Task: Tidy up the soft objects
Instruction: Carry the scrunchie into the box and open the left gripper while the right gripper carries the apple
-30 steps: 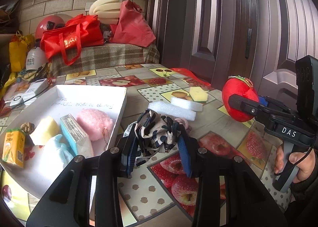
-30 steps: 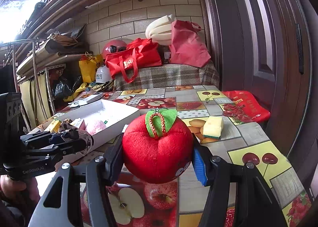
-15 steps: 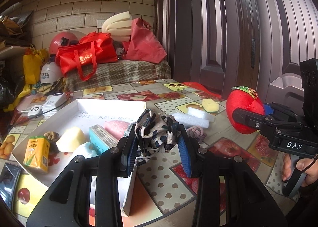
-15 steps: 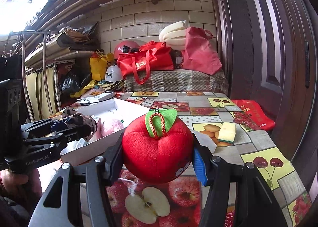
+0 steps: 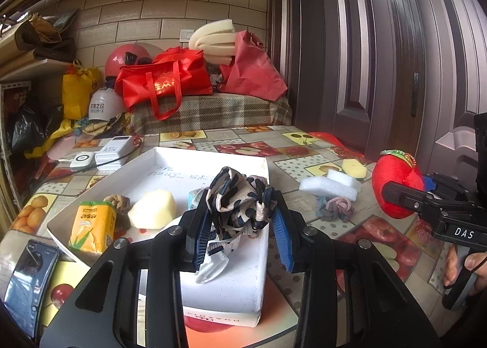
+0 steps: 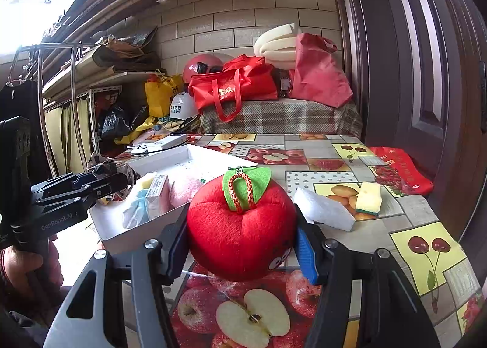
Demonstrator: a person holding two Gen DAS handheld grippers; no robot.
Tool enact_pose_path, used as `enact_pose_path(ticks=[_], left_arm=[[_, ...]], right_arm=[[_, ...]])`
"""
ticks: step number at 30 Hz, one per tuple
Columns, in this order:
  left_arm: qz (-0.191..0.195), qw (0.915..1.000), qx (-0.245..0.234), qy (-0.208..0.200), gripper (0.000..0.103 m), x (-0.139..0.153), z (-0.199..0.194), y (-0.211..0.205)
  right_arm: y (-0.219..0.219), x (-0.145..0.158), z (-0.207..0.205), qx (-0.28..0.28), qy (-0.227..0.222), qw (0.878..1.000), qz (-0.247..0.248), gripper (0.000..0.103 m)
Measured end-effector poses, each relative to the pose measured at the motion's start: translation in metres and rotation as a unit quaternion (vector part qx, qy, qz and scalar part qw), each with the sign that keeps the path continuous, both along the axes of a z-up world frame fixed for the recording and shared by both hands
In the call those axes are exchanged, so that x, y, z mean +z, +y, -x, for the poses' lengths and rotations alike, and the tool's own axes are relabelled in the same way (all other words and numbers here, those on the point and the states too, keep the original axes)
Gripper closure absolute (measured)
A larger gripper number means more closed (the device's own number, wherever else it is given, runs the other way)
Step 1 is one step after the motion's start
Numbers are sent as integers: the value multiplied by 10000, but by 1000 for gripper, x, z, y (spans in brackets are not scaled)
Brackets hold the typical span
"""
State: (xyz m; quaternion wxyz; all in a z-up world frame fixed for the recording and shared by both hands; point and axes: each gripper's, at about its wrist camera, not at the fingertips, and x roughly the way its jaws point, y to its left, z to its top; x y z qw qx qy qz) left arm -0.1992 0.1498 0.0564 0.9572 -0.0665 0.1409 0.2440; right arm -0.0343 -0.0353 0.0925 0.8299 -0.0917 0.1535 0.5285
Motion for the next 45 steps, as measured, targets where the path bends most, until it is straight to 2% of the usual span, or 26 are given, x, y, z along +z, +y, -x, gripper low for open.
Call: enact_pose_path(ticks=[8, 20, 24, 32, 39, 45], left_arm=[[-131, 9996, 231, 20, 66, -1, 4, 11], [-84, 9978, 653, 13, 66, -2, 9, 46], [45, 9970, 773, -11, 66, -3, 10, 61], [631, 9918, 1097, -179, 66, -7, 17, 97], [374, 9916, 1236, -77, 66, -6, 4, 107], [545, 9898, 1317, -88, 66, -7, 2, 122]], right_arm=[[27, -7, 4, 192, 198, 9995, 146, 43], [62, -11, 24, 456, 28, 9986, 265, 42], [74, -12, 23, 479, 88, 9983, 306, 42], [100, -14, 21, 564, 207, 9974, 408, 42], [132, -19, 42, 1078, -87, 9911, 774, 42], [165, -23, 45, 1183, -234, 9875, 1012, 42]])
